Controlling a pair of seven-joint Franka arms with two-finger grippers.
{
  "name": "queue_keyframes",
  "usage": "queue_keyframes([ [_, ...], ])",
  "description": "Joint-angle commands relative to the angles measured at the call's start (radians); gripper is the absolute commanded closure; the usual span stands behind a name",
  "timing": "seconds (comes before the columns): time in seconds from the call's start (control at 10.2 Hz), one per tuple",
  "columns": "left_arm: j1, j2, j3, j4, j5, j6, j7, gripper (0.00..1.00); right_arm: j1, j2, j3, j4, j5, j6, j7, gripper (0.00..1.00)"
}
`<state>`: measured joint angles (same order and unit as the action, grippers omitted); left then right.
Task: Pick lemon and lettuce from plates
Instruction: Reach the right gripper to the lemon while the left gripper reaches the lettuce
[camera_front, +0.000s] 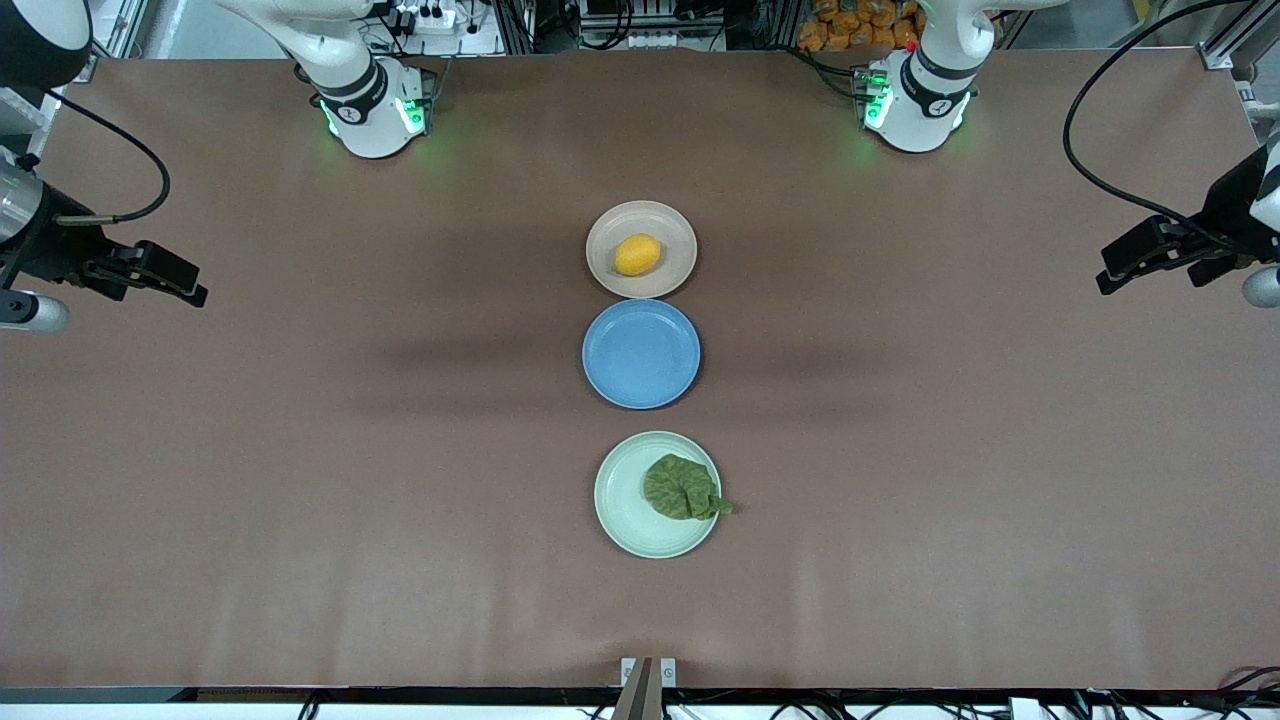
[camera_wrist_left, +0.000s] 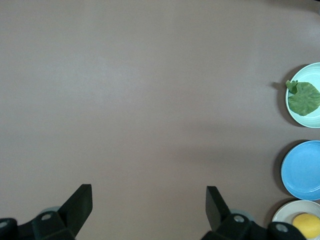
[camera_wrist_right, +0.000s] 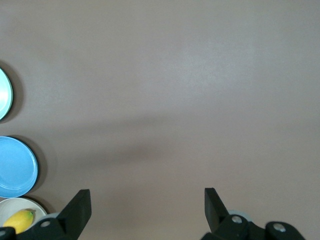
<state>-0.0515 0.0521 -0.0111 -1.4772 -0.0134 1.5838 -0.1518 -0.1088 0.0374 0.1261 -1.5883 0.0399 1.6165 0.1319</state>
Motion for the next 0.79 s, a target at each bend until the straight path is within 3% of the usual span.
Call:
queue_keyframes([
  [0.0,0.002,0.003,-0.003,0.015,0.024,-0.002,0.024,0.00,-0.005,-0.004,0.003,0.010,0.011,-0.003,-0.009,0.00],
  [0.2,-0.005,0.021,-0.016,0.015,0.014,0.001,0.024,0.00,-0.005,-0.004,0.003,0.008,0.012,-0.003,-0.009,0.00],
  [0.49,-0.005,0.138,-0.177,0.012,0.018,0.157,0.021,0.00,0.056,-0.007,0.007,-0.007,0.015,-0.023,0.009,0.00],
  [0.69,-0.020,0.242,-0.228,0.021,0.021,0.276,0.026,0.00,0.148,0.015,0.012,-0.025,0.031,-0.020,0.053,0.00],
])
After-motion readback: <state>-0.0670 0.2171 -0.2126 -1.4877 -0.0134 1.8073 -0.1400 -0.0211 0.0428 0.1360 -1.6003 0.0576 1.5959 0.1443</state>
